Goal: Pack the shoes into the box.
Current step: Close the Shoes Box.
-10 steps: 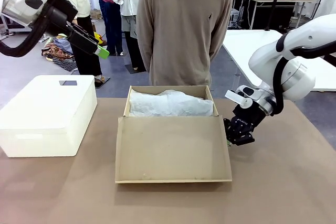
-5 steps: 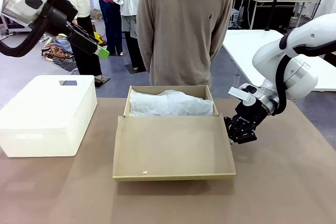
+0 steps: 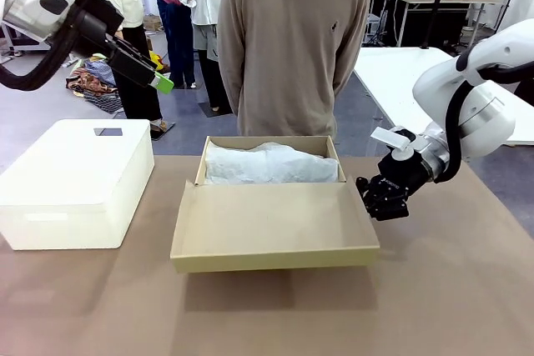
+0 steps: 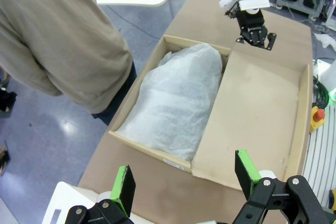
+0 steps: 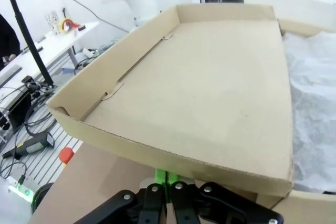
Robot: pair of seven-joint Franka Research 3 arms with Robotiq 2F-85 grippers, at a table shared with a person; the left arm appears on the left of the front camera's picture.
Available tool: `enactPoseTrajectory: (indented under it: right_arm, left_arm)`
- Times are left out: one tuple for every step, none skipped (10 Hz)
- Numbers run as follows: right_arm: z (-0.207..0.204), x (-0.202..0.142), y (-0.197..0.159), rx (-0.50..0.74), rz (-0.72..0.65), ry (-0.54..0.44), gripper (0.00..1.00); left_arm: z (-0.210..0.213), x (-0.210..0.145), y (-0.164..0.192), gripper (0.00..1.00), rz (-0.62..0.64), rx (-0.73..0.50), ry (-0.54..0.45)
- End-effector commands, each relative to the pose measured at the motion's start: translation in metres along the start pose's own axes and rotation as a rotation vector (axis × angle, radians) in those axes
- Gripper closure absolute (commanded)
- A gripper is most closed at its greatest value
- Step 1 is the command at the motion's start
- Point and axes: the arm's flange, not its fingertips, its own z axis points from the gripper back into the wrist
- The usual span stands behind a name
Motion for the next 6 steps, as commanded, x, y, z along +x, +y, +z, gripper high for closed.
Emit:
enactPoseTrajectory:
  right_arm:
    - [0.001,0.008,0.008,-0.042,0.046,-0.069,1.0]
    - [0.002,0.013,0.011,-0.049,0.053,-0.085,1.0]
    - [0.003,0.017,0.014,-0.064,0.056,-0.094,1.0]
    - [0.005,0.021,0.015,-0.082,0.058,-0.113,1.0]
    - [0.005,0.022,0.017,-0.095,0.06,-0.126,1.0]
    - [0.007,0.023,0.018,-0.109,0.06,-0.138,1.0]
  left_arm:
    - [-0.001,-0.004,0.001,0.0,-0.015,-0.015,-0.019]
    - [-0.001,-0.004,0.001,0.0,-0.015,-0.015,-0.019]
    - [-0.001,-0.004,0.001,0.0,-0.015,-0.015,-0.019]
    - [-0.001,-0.004,0.001,0.0,-0.015,-0.015,-0.019]
    - [-0.001,-0.004,0.001,0.0,-0.015,-0.015,-0.019]
    - [-0.001,-0.004,0.001,0.0,-0.015,-0.015,-0.019]
